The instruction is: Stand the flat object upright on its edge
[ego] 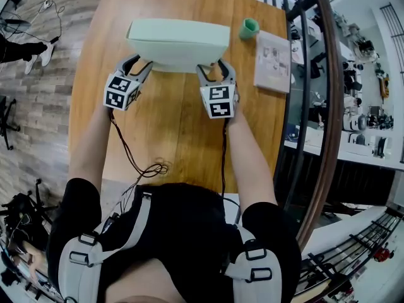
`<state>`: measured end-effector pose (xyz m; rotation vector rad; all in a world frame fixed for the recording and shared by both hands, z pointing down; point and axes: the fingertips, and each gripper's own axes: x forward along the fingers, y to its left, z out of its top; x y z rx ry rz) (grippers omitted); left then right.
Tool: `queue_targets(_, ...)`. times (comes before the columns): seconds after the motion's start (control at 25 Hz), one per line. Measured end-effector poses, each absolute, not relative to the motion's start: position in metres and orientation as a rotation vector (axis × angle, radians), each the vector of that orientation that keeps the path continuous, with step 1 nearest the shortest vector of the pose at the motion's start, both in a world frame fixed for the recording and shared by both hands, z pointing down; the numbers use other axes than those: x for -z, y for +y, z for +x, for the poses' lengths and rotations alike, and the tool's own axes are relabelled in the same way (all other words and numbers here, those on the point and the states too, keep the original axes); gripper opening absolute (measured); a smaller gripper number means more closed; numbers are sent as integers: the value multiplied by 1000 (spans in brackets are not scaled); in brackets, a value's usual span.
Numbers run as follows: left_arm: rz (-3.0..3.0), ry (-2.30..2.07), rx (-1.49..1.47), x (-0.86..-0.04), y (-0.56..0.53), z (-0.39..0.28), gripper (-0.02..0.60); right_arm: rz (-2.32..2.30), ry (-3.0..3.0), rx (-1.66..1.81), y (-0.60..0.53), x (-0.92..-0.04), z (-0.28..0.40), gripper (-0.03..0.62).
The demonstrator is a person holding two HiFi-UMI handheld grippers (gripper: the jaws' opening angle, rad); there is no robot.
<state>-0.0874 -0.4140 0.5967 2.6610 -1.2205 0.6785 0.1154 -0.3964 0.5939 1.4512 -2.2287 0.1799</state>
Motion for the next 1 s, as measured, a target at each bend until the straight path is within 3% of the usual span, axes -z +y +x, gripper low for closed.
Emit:
queue_targets(0.68, 2676, -1258, -730, -591, -407, -90, 187, 1467, -2235, -264, -387, -595, 121, 265)
queue_targets(1.0, 2622, -1463, -513, -557, -387, -119, 176, 1619, -2384, -258, -363, -550, 126, 261)
